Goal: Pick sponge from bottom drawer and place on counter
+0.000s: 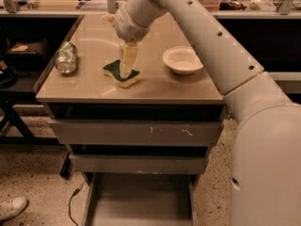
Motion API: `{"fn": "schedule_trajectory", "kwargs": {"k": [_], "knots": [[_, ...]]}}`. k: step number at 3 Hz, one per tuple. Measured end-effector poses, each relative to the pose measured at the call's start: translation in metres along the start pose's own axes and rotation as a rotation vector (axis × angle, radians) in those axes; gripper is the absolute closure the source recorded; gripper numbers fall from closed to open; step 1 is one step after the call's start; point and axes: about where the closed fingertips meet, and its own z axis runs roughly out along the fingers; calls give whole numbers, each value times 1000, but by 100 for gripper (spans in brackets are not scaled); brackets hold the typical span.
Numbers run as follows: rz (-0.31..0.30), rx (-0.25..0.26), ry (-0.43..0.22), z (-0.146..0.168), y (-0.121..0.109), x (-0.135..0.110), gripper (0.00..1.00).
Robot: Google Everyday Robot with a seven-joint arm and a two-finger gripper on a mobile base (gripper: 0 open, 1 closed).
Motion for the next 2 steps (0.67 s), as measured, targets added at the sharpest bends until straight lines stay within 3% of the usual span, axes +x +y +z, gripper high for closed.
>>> {"fn": "schedule_trajectory", "kwargs": {"k": [2], "knots": [[-68,106,226,-120,-66,-59,0]]}}
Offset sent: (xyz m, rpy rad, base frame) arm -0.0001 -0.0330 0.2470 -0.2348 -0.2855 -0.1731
